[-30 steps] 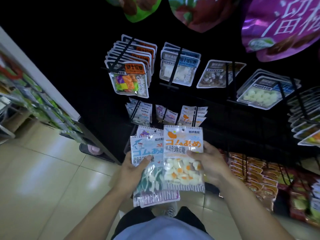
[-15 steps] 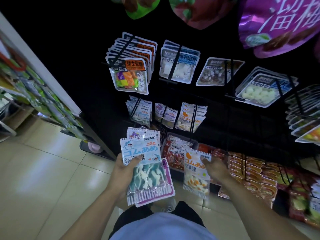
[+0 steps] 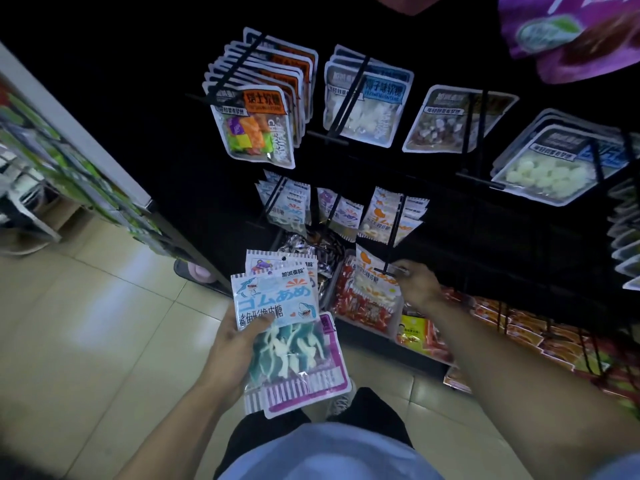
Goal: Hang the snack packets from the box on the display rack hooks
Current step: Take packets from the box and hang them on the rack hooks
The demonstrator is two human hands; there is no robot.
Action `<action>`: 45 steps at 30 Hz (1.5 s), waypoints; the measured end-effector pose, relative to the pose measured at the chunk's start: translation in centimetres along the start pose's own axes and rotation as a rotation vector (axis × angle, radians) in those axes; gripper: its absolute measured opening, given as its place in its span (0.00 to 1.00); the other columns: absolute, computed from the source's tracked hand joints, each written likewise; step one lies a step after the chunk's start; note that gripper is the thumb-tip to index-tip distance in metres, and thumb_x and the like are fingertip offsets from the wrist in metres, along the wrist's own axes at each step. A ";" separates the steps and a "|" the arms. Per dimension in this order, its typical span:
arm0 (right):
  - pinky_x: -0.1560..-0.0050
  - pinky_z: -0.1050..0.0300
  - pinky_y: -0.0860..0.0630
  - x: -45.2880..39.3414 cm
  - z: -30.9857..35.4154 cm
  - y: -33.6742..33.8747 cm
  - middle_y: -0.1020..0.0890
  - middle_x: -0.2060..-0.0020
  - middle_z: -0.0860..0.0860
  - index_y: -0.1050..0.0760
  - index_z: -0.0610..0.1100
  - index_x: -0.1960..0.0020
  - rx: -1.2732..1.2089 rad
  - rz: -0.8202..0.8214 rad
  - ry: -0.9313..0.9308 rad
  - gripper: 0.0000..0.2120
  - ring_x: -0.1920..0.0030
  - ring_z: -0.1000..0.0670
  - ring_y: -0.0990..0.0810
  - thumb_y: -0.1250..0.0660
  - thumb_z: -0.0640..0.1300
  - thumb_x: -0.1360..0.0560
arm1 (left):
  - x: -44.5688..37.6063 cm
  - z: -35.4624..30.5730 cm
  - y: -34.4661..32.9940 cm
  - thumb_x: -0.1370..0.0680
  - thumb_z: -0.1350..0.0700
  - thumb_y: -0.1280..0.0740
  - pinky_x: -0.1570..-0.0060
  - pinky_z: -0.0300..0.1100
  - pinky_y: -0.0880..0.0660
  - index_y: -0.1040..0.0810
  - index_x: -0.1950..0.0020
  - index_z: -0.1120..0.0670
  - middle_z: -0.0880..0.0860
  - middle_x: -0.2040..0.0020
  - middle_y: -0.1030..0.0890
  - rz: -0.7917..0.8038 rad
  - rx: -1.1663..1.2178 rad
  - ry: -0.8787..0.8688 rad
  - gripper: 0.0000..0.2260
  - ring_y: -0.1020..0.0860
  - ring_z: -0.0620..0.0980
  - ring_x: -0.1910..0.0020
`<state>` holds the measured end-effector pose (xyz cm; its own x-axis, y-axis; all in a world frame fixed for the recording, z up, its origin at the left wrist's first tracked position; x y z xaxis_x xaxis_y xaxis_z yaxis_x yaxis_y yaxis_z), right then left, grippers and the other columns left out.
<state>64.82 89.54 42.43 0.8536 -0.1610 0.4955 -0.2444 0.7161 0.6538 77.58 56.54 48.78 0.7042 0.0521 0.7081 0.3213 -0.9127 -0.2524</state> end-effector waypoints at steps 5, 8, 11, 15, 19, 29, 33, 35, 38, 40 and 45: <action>0.60 0.56 0.25 -0.2 0.2 0.0 0.20 0.34 0.40 0.29 0.45 0.25 0.103 0.056 -0.009 0.20 0.59 0.44 0.19 0.41 0.50 0.15 | 0.2 0.4 -0.5 0.19 0.64 0.33 0.46 0.63 0.19 0.29 0.35 0.52 0.66 0.43 0.16 -0.016 0.004 -0.020 0.16 0.16 0.68 0.47; 0.63 0.57 0.28 -0.1 -0.1 0.0 0.21 0.33 0.39 0.32 0.43 0.23 0.146 0.096 0.022 0.21 0.64 0.45 0.21 0.40 0.46 0.15 | 0.2 0.5 -0.8 0.19 0.65 0.33 0.54 0.60 0.16 0.30 0.34 0.52 0.67 0.44 0.15 -0.010 0.051 -0.003 0.17 0.15 0.68 0.49; 0.58 0.57 0.30 0.2 -0.4 0.4 0.18 0.38 0.37 0.29 0.40 0.25 0.137 0.098 0.053 0.21 0.59 0.47 0.22 0.38 0.47 0.16 | 0.1 0.6 -1.3 0.20 0.65 0.33 0.55 0.60 0.16 0.31 0.33 0.52 0.66 0.47 0.14 0.002 0.072 0.005 0.18 0.15 0.68 0.50; 0.51 0.54 0.25 0.7 -0.3 1.0 0.20 0.35 0.36 0.27 0.37 0.28 0.102 0.066 0.068 0.21 0.52 0.43 0.18 0.37 0.48 0.16 | 0.0 0.6 -2.1 0.20 0.64 0.32 0.56 0.59 0.15 0.30 0.35 0.51 0.66 0.48 0.14 0.012 0.064 -0.001 0.16 0.14 0.67 0.52; 0.34 0.47 0.27 0.7 0.0 1.4 0.24 0.31 0.35 0.27 0.33 0.29 0.062 0.040 0.047 0.25 0.32 0.36 0.24 0.38 0.52 0.16 | -0.2 0.5 -2.8 0.20 0.64 0.32 0.59 0.56 0.15 0.30 0.37 0.53 0.66 0.48 0.14 0.029 0.080 -0.015 0.15 0.14 0.68 0.51; 0.58 0.55 0.34 -1.4 0.2 1.6 0.23 0.63 0.53 0.26 0.54 0.60 0.027 -0.058 0.068 0.14 0.59 0.47 0.23 0.38 0.55 0.16 | -0.6 0.6 -3.4 0.20 0.66 0.33 0.59 0.56 0.16 0.30 0.34 0.51 0.67 0.45 0.15 0.049 0.107 0.018 0.18 0.14 0.67 0.52; 0.55 0.56 0.27 -4.2 0.9 2.5 0.16 0.48 0.41 0.18 0.44 0.50 0.013 -0.097 0.047 0.16 0.47 0.46 0.20 0.38 0.53 0.16 | -0.4 0.4 -3.8 0.20 0.67 0.34 0.63 0.52 0.16 0.31 0.32 0.50 0.67 0.44 0.16 0.061 0.099 0.018 0.19 0.14 0.65 0.53; 0.38 0.51 0.25 -5.5 1.2 3.1 0.22 0.32 0.40 0.22 0.39 0.31 -0.007 -0.104 0.043 0.20 0.33 0.41 0.22 0.38 0.52 0.16 | -0.3 0.2 -3.9 0.20 0.67 0.34 0.63 0.53 0.16 0.30 0.34 0.50 0.67 0.46 0.15 0.052 0.096 0.016 0.18 0.14 0.65 0.55; 0.38 0.53 0.26 -6.7 1.6 4.0 0.22 0.31 0.40 0.23 0.40 0.30 -0.042 -0.153 0.049 0.19 0.31 0.39 0.24 0.38 0.49 0.16 | -0.1 0.0 -3.8 0.20 0.67 0.34 0.63 0.54 0.16 0.30 0.35 0.50 0.67 0.46 0.15 0.033 0.087 0.006 0.17 0.14 0.65 0.56; 0.45 0.58 0.28 -6.7 1.8 4.2 0.19 0.35 0.41 0.20 0.41 0.33 -0.078 -0.218 0.031 0.16 0.35 0.40 0.21 0.37 0.48 0.16 | 0.0 -0.2 -3.7 0.20 0.66 0.34 0.63 0.54 0.16 0.31 0.34 0.50 0.68 0.45 0.16 0.024 0.092 0.007 0.18 0.14 0.66 0.55; 0.46 0.65 0.29 -1.2 3.5 4.8 0.19 0.39 0.44 0.22 0.42 0.34 -0.300 -0.565 0.086 0.14 0.41 0.48 0.19 0.32 0.43 0.19 | -0.1 -0.7 -3.8 0.21 0.66 0.32 0.60 0.56 0.15 0.31 0.34 0.50 0.67 0.45 0.15 0.030 0.119 -0.003 0.19 0.14 0.67 0.52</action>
<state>60.97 90.77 46.97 0.8497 -0.5231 0.0656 0.3825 0.6973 0.6063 75.82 59.76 50.12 0.7168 0.0265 0.6968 0.3724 -0.8594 -0.3503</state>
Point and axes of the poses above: each hand's wrist, its own x-axis away from the middle knuckle, its own y-axis out of the back of the hand, z = x × y, the point moved 3 cm from there along -x, towards the middle knuckle
